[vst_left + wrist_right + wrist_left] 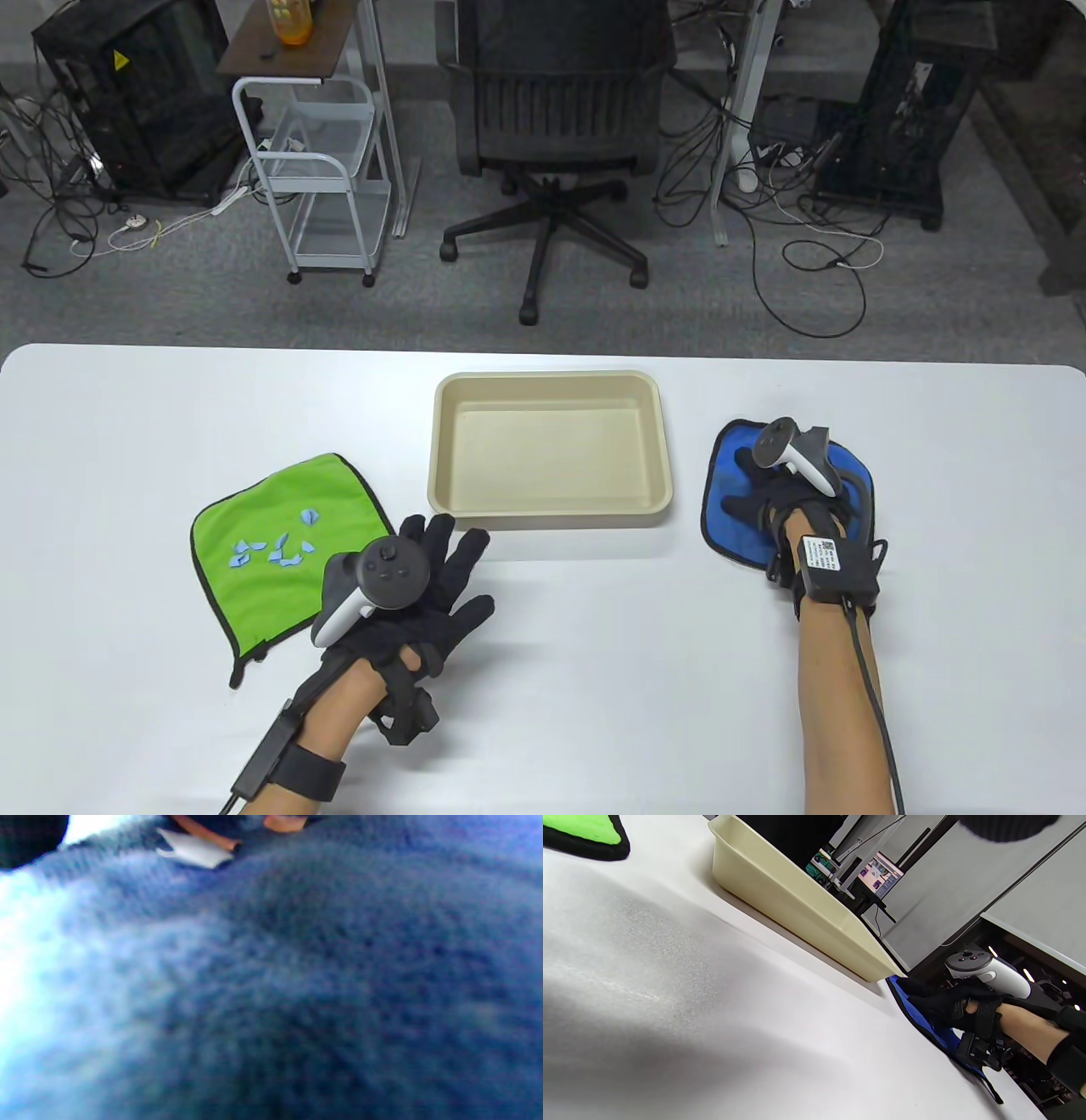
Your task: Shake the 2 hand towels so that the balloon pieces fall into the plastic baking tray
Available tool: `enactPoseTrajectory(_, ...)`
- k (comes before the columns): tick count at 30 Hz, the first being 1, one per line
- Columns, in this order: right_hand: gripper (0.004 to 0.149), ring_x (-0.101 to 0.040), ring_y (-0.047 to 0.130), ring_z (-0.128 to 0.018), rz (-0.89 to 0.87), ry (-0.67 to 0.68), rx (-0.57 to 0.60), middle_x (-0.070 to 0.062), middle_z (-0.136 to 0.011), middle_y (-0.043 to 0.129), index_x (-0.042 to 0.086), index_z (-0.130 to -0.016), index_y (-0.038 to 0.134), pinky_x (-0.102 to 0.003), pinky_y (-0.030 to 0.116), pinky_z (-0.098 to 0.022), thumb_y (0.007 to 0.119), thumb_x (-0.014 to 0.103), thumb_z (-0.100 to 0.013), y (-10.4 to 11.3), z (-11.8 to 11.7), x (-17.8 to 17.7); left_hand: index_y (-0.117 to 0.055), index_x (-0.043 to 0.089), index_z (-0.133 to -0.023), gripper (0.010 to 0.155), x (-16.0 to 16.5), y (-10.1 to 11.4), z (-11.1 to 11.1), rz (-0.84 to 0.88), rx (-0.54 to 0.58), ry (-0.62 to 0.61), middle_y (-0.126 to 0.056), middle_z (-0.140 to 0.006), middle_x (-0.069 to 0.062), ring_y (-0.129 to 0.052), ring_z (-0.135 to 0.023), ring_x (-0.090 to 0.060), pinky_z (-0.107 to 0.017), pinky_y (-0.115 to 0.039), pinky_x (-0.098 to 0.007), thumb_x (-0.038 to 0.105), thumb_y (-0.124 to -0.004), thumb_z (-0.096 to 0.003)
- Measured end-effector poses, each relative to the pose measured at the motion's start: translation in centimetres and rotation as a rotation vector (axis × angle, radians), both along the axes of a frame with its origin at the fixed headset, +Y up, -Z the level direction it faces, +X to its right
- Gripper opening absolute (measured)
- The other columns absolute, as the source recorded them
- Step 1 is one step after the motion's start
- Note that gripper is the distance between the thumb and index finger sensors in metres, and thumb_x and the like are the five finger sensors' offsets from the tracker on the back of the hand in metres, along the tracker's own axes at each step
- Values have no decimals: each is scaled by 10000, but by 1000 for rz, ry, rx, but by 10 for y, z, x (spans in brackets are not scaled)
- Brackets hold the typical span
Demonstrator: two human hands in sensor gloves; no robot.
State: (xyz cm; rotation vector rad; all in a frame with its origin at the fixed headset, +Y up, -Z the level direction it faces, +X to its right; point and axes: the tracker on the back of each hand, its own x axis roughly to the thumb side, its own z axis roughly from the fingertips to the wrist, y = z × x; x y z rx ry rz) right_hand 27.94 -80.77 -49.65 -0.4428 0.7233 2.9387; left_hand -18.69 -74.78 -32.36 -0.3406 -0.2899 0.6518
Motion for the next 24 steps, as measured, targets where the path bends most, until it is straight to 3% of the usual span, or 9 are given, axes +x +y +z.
enactPoseTrajectory(7, 837, -449, 134, -1063, 30, 60, -41, 53, -1177, 41, 634, -925, 202, -712, 449, -701, 670, 735, -238, 0, 40, -23, -116, 546, -996, 779, -8, -1, 1, 14, -9, 19, 92, -1099, 70, 240, -991, -240, -670, -41, -709, 675, -563, -372)
enactPoseTrajectory(19, 839, -514, 116, -1023, 52, 220, -58, -8, -1151, 16, 593, -930, 131, -769, 438, -656, 606, 730, -252, -4, 130, -87, -119, 545, -996, 780, -13, -4, -3, 26, -37, 27, 92, -1099, 70, 241, -991, -238, -672, -35, -708, 673, -567, -371)
enactPoseTrajectory(24, 850, -549, 110, -1011, 48, 275, -70, -37, -1150, -8, 582, -932, 100, -782, 440, -642, 594, 730, -256, -5, 149, -121, -119, 545, -996, 781, -12, -5, -3, 20, -43, 27, 91, -1100, 69, 241, -991, -239, -672, -35, -707, 672, -569, -371)
